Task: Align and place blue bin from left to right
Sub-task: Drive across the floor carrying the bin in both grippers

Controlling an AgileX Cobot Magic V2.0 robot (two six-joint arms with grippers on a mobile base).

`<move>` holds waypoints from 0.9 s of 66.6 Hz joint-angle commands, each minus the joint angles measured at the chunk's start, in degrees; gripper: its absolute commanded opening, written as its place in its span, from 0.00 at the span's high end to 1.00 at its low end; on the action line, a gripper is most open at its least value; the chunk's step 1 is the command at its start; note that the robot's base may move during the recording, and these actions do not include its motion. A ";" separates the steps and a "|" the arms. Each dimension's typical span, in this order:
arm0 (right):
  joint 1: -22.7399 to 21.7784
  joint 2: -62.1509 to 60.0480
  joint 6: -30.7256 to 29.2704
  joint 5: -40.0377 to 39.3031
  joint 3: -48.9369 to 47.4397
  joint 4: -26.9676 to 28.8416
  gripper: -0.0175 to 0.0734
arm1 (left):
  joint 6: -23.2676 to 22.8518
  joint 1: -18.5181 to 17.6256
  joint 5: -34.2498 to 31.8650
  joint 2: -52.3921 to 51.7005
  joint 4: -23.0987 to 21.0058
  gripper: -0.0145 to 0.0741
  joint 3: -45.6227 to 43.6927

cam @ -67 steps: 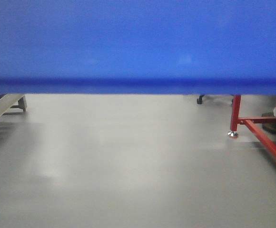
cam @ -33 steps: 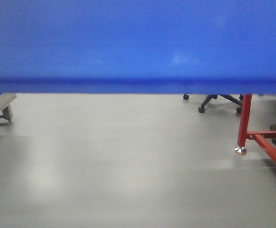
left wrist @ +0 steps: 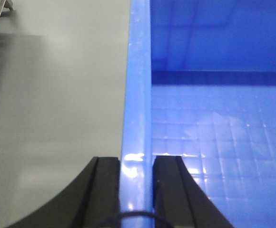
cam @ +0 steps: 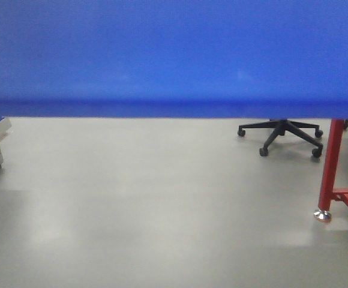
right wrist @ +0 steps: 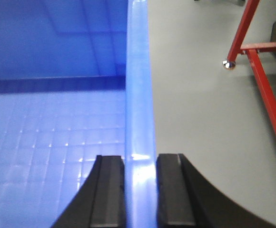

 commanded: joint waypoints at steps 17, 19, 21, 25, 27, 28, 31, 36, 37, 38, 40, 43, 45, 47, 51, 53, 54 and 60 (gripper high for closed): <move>0.57 -0.54 0.10 -6.55 -0.46 -0.99 0.89 | -0.31 -0.98 -5.97 -0.47 1.66 0.96 -0.41; 0.57 -0.54 0.10 -6.55 -0.46 -0.99 0.89 | -0.31 -0.98 -5.97 -0.47 1.66 0.96 -0.41; 0.57 -0.54 0.10 -6.55 -0.46 -0.99 0.89 | -0.31 -0.98 -5.97 -0.47 1.66 0.96 -0.41; 0.57 -0.54 0.10 -6.55 -0.46 -0.99 0.89 | -0.31 -0.98 -5.97 -0.47 1.66 0.96 -0.41; 0.57 -0.54 0.10 -6.55 -0.46 -0.99 0.89 | -0.31 -0.98 -5.90 -0.47 1.77 0.96 -0.41; 0.57 -0.54 0.10 -6.55 -0.46 -0.99 0.89 | -0.31 -0.98 -5.90 -0.47 1.77 0.96 -0.41; 0.57 -0.54 0.10 -6.55 -0.46 -0.99 0.89 | -0.31 -0.98 -5.90 -0.47 1.77 0.96 -0.41; 0.57 -0.54 0.10 -6.55 -0.46 -0.99 0.89 | -0.31 -0.98 -5.90 -0.47 1.77 0.96 -0.41; 0.57 -0.54 0.10 -6.55 -0.46 -0.99 0.89 | -0.31 -0.98 -5.90 -0.47 1.77 0.96 -0.41; 0.57 -0.54 0.10 -6.55 -0.46 -0.99 0.89 | -0.31 -0.98 -5.90 -0.47 1.77 0.96 -0.41; 0.57 -0.54 0.10 -6.55 -0.46 -0.99 0.89 | -0.31 -0.98 -5.90 -0.47 1.77 0.96 -0.41; 0.57 -0.54 0.10 -6.55 -0.46 -0.99 0.89 | -0.31 -0.98 -5.90 -0.47 1.92 0.96 -0.41; 0.57 -0.54 0.10 -6.55 -0.46 -0.99 0.89 | -0.31 -0.98 -5.90 -0.47 1.92 0.96 -0.41; 0.57 -0.54 0.10 -6.55 -0.46 -0.99 0.89 | -0.31 -0.98 -5.90 -0.47 2.05 0.96 -0.41; 0.57 -0.54 0.10 -6.55 -0.46 -0.99 0.89 | -0.31 -0.98 -5.90 -0.47 2.05 0.96 -0.41; 0.57 -0.54 0.10 -6.55 -0.46 -0.99 0.89 | -0.31 -0.98 -5.90 -0.47 2.05 0.96 -0.41; 0.57 -0.54 0.10 -6.68 -0.46 -0.99 0.89 | -0.31 -0.98 -5.90 -0.47 2.05 0.96 -0.41; 0.57 -0.54 0.10 -6.68 -0.46 -0.99 0.89 | -0.31 -0.98 -5.90 -0.47 2.05 0.96 -0.41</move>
